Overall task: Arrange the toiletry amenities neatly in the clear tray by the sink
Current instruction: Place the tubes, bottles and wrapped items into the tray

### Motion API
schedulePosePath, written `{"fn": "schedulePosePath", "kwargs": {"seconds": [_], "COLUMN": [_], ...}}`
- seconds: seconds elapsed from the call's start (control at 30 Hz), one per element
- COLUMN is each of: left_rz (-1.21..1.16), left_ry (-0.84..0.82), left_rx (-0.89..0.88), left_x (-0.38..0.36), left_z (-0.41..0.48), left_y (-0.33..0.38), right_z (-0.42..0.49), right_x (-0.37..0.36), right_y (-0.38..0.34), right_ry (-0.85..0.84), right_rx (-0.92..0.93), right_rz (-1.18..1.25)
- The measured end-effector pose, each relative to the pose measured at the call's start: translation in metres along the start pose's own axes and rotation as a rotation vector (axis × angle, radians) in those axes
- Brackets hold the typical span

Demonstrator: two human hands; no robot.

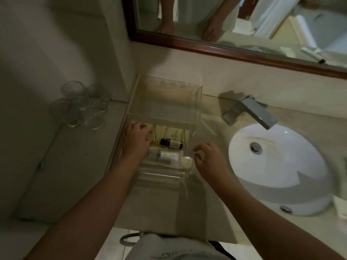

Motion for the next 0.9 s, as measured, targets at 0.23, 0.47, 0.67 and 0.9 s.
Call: {"fn": "schedulePosePath", "kwargs": {"seconds": [0.23,0.47,0.67,0.9], "left_rz": [0.026,-0.11,-0.321,-0.427], "left_ry": [0.133,0.123,-0.074,-0.367], "left_rx": [-0.015,-0.219,-0.348,-0.411], "left_x": [0.013,-0.052,-0.167,-0.273], "left_z": [-0.016,-0.079,-0.147,-0.205], "left_y": [0.04,0.187,0.318,0.45], "right_z": [-0.033,-0.087,-0.163,-0.242], "right_x": [0.02,0.064,0.117,0.159], "right_y": [0.057,0.166,0.31,0.452], "right_ry": [0.058,0.149,0.233,0.268], "right_rx": [-0.057,-0.14,-0.306,-0.521], "right_rz": [0.032,0.042,0.031,0.024]}}
Point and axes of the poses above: each hand's wrist, its own z-axis towards the middle knuckle, its own x-axis out of the back of the hand, y = z × x, the point moved 7 cm from there along z, towards the middle knuckle, and after that the axes turned 15 degrees about -z, right-handed, at the moved point
